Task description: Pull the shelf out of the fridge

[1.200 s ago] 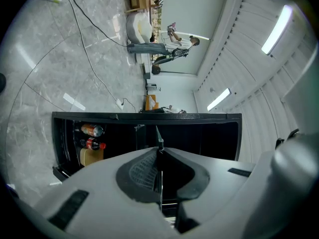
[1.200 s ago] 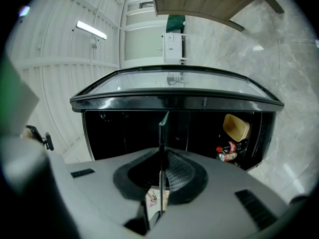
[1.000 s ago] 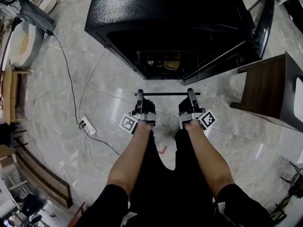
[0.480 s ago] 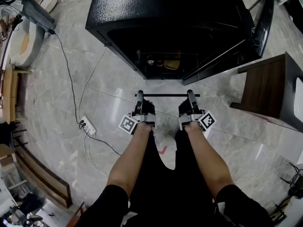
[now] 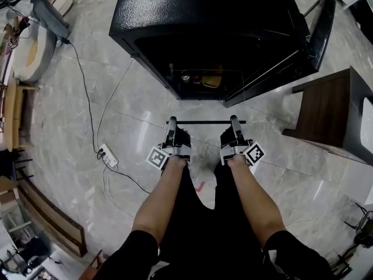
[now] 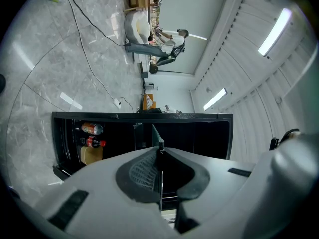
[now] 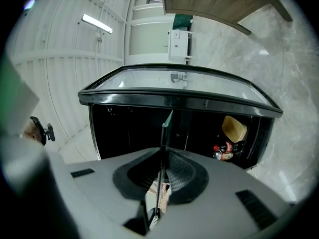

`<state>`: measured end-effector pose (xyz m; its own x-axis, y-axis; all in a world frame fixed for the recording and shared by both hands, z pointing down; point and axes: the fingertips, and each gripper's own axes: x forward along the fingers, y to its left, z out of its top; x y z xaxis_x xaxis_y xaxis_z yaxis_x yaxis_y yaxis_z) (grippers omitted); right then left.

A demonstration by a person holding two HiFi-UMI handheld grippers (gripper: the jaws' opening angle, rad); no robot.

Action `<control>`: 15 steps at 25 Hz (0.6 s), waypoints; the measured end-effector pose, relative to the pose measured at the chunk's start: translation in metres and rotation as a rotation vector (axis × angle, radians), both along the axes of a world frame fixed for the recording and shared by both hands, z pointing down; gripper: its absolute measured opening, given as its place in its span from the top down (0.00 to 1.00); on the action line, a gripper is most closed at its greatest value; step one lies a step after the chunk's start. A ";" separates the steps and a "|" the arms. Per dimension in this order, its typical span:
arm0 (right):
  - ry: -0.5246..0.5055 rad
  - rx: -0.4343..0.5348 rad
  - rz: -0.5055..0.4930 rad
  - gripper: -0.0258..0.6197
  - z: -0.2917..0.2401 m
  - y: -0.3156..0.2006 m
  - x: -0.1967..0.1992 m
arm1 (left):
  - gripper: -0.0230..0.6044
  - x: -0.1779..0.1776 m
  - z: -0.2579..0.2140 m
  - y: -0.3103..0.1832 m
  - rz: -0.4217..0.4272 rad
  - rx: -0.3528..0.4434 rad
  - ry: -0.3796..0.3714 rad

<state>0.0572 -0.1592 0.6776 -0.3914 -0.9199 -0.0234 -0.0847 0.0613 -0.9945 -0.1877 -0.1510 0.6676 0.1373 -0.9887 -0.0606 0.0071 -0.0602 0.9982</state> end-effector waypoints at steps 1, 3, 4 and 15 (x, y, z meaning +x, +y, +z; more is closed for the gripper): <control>0.002 0.002 -0.002 0.90 -0.002 0.001 0.001 | 0.91 0.001 -0.001 0.001 -0.001 0.001 0.002; 0.001 0.006 -0.006 0.90 -0.006 0.003 0.002 | 0.91 0.002 -0.003 0.004 -0.001 0.007 0.000; 0.000 0.008 -0.009 0.90 -0.007 0.004 0.003 | 0.91 0.003 -0.005 0.005 0.000 0.009 -0.001; -0.011 0.033 -0.065 0.90 -0.043 0.031 0.009 | 0.91 0.012 -0.042 0.040 -0.016 0.023 -0.009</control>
<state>0.0661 -0.1278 0.6349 -0.4499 -0.8912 -0.0583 -0.0681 0.0994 -0.9927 -0.1753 -0.1106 0.6256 0.1222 -0.9891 -0.0818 -0.0032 -0.0828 0.9966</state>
